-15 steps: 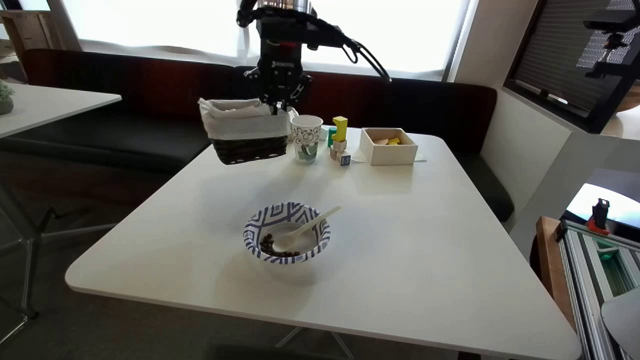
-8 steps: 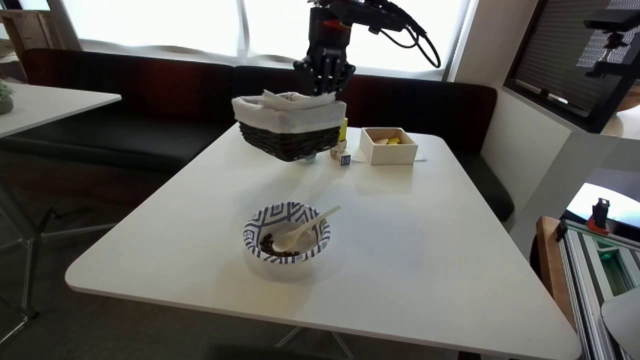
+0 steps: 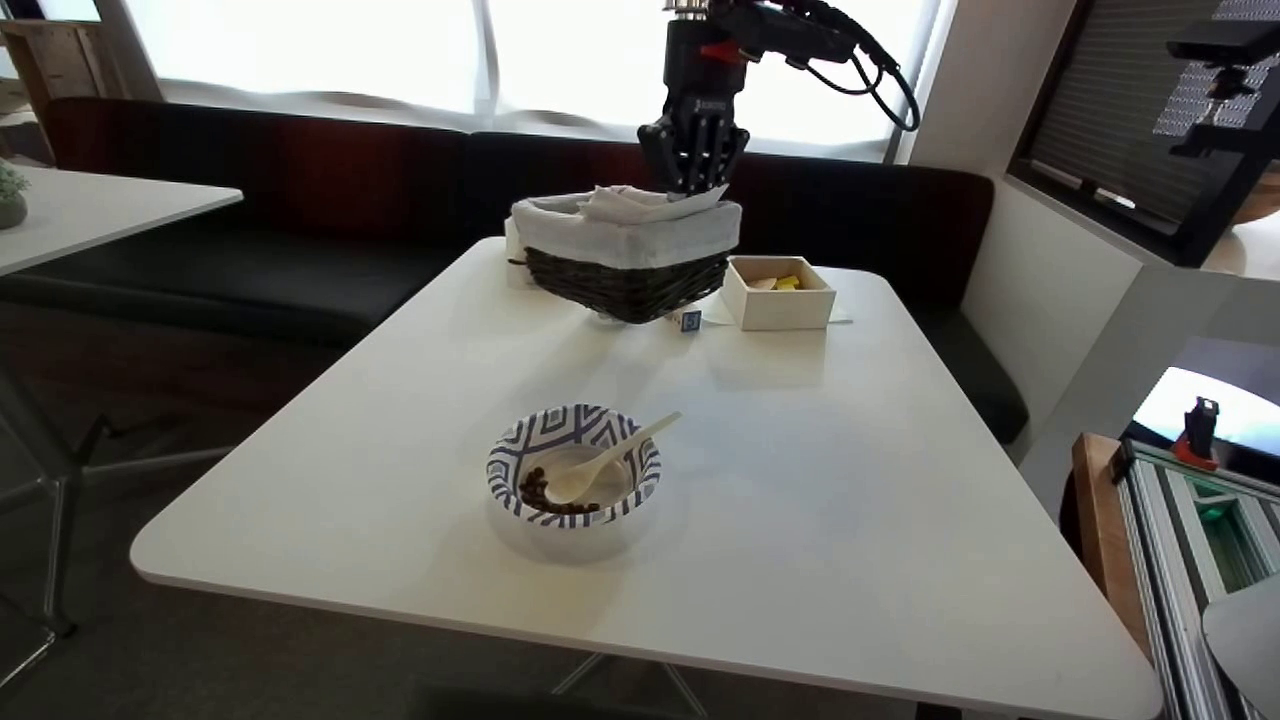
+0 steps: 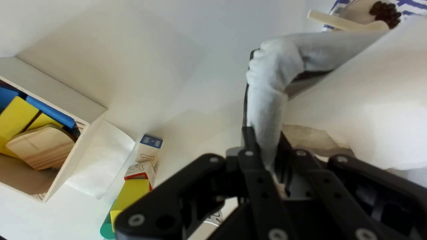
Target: Move the bowl on the table
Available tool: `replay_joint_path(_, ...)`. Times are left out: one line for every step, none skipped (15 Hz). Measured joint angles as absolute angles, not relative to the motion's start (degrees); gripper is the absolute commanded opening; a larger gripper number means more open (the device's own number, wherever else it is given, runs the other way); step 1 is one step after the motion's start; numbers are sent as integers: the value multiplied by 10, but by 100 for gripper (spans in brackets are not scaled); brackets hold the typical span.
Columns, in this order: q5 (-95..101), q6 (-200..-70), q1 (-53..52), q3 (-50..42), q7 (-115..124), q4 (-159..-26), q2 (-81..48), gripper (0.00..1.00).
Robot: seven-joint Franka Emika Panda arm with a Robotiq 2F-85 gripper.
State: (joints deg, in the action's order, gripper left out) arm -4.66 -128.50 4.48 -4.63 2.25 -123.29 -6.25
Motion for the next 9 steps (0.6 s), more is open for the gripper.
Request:
replay_joint_path(-47, -1285, 45, -46, 22, -1233, -63, 4)
replay_joint_path(-47, -1285, 45, -46, 22, -1233, -63, 4)
replay_joint_path(-38, -1285, 44, -46, 19, -1233, -63, 4)
replay_joint_path(-21, -1285, 44, -45, 13, -1233, -63, 4)
replay_joint_path(1, -1285, 42, -45, 6, -1233, -64, 4)
replay_joint_path(27, -1285, 41, -45, 0, -1234, -65, 4)
replay_joint_path(49, -1285, 41, -45, -11, -1235, -66, 4)
replay_joint_path(65, -1285, 41, -45, -26, -1237, -68, 4)
replay_joint_path(74, -1286, 42, -45, -48, -1240, -69, 4)
